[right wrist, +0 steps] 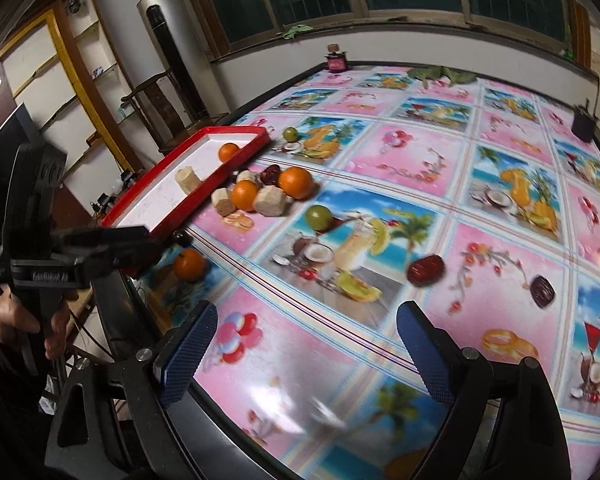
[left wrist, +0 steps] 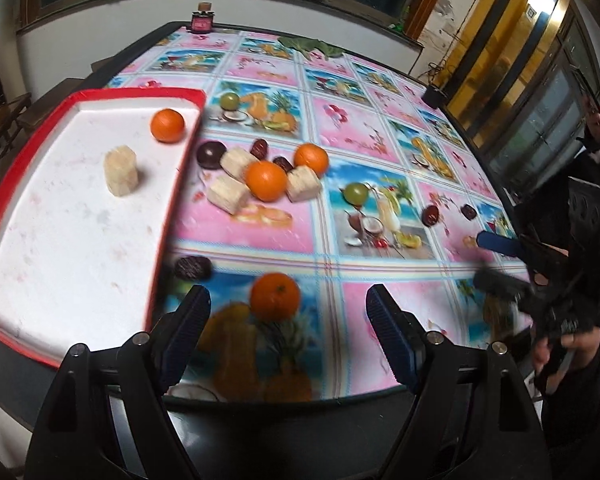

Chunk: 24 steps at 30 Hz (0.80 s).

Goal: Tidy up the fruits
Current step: 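Move both tools back to the fruit on the tablecloth, then grasp an orange with the left tool while the right tool grasps a beige chunk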

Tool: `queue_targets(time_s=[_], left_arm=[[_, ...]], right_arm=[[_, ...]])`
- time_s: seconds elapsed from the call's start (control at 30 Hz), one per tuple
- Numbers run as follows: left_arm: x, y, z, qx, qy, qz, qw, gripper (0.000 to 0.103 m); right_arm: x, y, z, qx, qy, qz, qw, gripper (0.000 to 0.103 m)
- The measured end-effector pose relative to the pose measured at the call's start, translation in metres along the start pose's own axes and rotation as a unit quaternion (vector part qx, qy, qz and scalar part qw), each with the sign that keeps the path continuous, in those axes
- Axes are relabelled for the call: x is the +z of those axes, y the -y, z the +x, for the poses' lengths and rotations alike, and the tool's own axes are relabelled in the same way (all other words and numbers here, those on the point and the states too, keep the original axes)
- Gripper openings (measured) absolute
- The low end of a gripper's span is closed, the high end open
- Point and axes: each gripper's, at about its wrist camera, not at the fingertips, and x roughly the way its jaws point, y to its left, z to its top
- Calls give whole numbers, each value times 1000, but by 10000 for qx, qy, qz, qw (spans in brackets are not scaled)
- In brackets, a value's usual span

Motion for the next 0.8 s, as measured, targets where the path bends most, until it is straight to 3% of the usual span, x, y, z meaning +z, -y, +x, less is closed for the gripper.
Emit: queue_targets(time_s=[0.3,0.57,0.67,0.8], left_arm=[[-7,7,11,-31,105,85,9999,80],[-10,11,17,-137,53,144,9998,78],[-9,13,22,-126,37,184,9997,67],[-5,10,26,12,110,173,9998,66]], right_arm=[[8,35,-6,-328,-20,459,9984,68],[24,19,13,-158,-34,346,9993,61],[31,10,25,-58,-126,181,9997,55],[42,-3,44,-14,-225,4,9997,51]])
